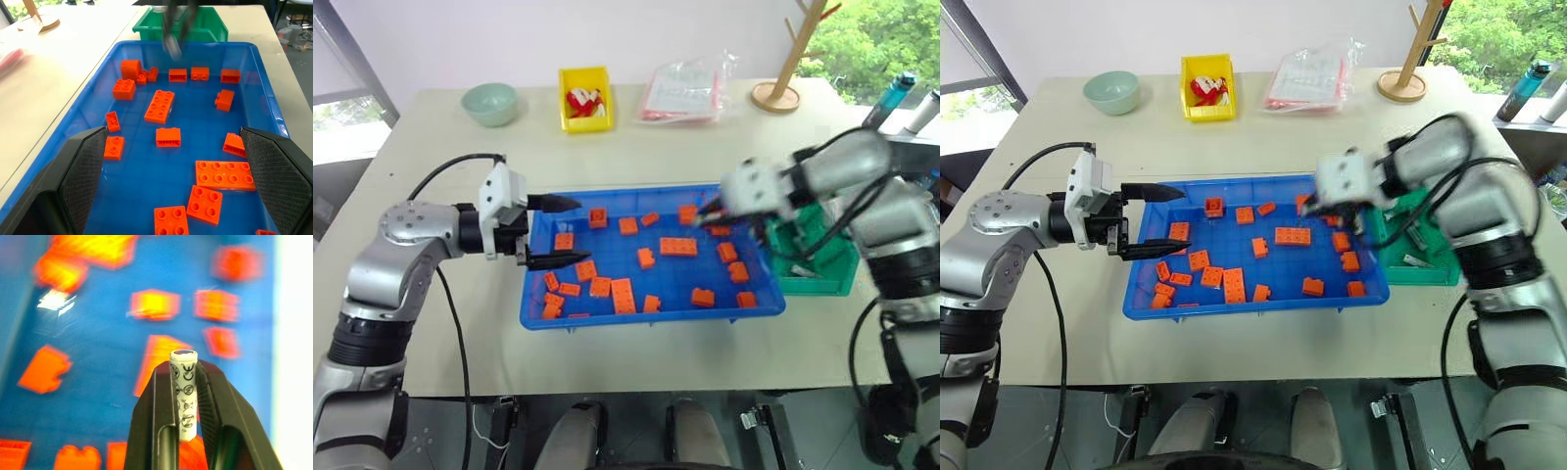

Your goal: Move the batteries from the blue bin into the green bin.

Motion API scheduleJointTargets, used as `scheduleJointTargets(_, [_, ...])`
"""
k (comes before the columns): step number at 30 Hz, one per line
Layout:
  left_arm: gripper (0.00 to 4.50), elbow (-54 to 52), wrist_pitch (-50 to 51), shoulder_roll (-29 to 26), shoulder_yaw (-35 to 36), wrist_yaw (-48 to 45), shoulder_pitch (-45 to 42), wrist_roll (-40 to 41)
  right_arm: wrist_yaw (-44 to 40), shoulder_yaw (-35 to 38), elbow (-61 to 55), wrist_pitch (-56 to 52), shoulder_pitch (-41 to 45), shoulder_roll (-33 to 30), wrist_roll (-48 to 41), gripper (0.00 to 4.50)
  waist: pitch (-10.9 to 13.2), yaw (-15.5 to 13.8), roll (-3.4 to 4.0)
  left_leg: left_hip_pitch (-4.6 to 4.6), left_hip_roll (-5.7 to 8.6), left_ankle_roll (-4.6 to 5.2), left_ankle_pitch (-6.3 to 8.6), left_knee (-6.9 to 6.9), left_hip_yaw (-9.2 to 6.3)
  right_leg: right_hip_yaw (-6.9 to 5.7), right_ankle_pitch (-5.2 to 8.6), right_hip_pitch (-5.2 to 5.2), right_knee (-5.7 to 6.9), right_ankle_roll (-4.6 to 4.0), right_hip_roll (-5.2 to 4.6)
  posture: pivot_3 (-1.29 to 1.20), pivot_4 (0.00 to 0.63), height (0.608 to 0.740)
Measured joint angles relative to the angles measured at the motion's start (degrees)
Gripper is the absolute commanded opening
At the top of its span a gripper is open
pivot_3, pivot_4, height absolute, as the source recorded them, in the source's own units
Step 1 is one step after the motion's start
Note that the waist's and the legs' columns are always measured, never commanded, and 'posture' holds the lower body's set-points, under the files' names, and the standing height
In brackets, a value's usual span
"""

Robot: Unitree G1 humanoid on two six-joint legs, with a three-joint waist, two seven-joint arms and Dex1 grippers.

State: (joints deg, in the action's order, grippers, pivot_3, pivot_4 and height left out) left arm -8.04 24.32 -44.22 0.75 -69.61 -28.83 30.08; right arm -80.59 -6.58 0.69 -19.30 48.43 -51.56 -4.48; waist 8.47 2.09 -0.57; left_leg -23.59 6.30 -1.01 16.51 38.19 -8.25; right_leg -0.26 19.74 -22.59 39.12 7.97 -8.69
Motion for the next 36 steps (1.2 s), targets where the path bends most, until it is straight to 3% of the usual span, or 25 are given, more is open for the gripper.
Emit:
scheduleJointTargets(4, [4.50, 0.0, 0.0, 0.2, -0.4, -1.3, 0.1, 0.2, 5.5, 8.5, -4.4, -14.9, -6.6, -4.2, -3.9, 0.03, 0.0, 0.1, 0.00, 0.01, -0.01, 0.00, 0.00, -0.02, 0.10, 0.01, 0.00, -0.02, 0.00, 0.00, -0.03, 0.00, 0.150, 0.719])
scheduleJointTargets(10, [4.50, 1.1, -0.1, 0.7, -1.9, -3.0, -1.0, 0.1, 14.0, 17.8, -5.2, -22.1, -17.5, -8.6, -4.1, 0.03, 0.0, 0.0, 0.01, 0.01, -0.01, 0.01, 0.00, -0.02, 0.19, 0.02, 0.00, -0.03, 0.02, 0.00, -0.07, 0.00, 0.150, 0.719])
scheduleJointTargets(18, [4.50, 2.5, -0.3, 1.3, -2.1, -3.9, -2.9, -0.1, 19.9, 18.6, -5.5, -23.0, -22.6, -8.7, -4.8, 3.87, 0.0, 0.4, 0.02, 0.02, -0.05, 0.01, 0.00, -0.04, 0.25, 0.03, 0.00, -0.06, 0.03, 0.00, -0.05, 0.00, 0.150, 0.719])
scheduleJointTargets(23, [4.50, 3.7, -0.2, 0.8, -1.9, -4.3, -3.0, -0.1, 19.2, 19.5, -3.6, -20.8, -21.3, -8.5, -8.3, 3.87, 0.0, 0.3, 0.02, 0.02, -0.04, 0.01, 0.00, -0.03, 0.23, 0.02, 0.00, -0.03, 0.01, 0.00, -0.06, 0.00, 0.150, 0.719])
scheduleJointTargets(30, [4.50, 3.7, 1.6, -2.5, 0.2, -5.2, -4.1, 0.9, 5.2, 27.3, 6.4, -14.8, -22.9, -17.2, -16.0, 3.87, 0.0, 0.0, 0.02, 0.04, -0.03, 0.02, 0.01, -0.01, 0.20, 0.01, 0.00, 0.05, -0.02, 0.01, -0.04, 0.00, 0.150, 0.719])
scheduleJointTargets(36, [4.50, 4.1, 5.1, -6.3, 4.3, -5.5, -5.3, 4.0, -4.1, 27.7, 19.2, -10.5, -27.1, -21.3, -16.7, 3.87, 0.0, 0.5, 0.03, 0.08, -0.08, 0.02, 0.01, -0.05, 0.24, 0.01, 0.00, 0.04, -0.01, 0.01, -0.02, 0.00, 0.150, 0.719])
